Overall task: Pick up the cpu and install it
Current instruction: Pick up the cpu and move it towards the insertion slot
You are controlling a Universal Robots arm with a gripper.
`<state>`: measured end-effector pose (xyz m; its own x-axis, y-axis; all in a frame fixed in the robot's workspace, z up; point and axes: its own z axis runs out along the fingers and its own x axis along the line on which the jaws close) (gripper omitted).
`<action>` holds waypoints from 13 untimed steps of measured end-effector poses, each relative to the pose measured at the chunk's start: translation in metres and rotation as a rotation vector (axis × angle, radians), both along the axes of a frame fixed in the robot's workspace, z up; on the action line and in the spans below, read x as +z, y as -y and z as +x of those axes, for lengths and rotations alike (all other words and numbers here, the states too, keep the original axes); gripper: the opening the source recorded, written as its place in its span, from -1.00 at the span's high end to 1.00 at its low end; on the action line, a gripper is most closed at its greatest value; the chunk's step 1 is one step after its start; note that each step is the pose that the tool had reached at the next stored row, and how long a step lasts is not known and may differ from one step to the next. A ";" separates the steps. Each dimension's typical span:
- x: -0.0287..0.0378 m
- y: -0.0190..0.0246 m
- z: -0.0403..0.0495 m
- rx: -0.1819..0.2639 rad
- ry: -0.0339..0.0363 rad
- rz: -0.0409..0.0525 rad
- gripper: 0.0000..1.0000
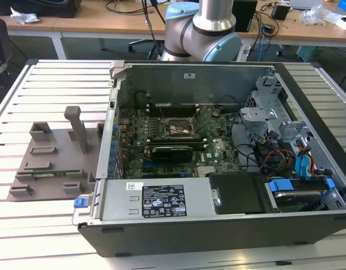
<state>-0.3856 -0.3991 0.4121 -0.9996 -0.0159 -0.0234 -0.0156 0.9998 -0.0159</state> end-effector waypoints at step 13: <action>-0.0010 0.0000 0.0562 0.000 -0.0019 0.0002 -0.09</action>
